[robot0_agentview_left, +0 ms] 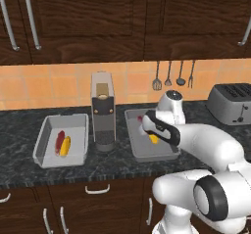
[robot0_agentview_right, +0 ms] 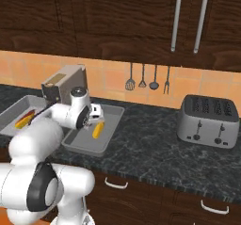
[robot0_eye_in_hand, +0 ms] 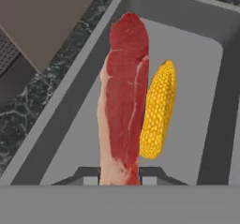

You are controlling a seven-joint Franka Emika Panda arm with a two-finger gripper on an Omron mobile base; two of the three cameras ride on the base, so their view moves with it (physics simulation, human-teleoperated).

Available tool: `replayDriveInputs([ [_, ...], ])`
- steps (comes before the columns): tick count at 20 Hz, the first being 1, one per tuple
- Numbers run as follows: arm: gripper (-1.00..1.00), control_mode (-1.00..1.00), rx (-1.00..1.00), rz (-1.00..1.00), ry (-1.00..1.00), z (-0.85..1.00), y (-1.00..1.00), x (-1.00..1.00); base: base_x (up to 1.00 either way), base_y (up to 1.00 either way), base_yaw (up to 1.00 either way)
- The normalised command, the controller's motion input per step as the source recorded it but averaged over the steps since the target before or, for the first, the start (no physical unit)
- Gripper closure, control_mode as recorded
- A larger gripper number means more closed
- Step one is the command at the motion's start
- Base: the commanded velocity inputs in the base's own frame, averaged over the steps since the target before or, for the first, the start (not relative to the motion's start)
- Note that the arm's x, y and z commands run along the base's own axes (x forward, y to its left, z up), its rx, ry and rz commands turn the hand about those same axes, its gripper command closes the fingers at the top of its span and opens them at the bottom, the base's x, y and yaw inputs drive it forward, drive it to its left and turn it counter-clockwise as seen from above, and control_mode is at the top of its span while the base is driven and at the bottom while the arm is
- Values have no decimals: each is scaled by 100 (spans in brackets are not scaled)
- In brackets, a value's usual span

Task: Place one corn and one steak in each tupperware on the nearby counter, to pack two identical lunches.

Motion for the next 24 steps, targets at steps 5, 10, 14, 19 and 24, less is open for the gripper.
replayDriveInputs([
  [5,100,-100,-2,4,7,-45,17,28,0,0,0],
  [10,100,-100,0,4,4,-48,6,40,0,0,0],
  [14,100,-100,0,4,0,-53,0,29,0,0,0],
  [19,-100,-100,0,1,1,-11,0,17,0,0,0],
  [24,-100,-100,0,-2,-7,97,-1,-5,0,0,0],
])
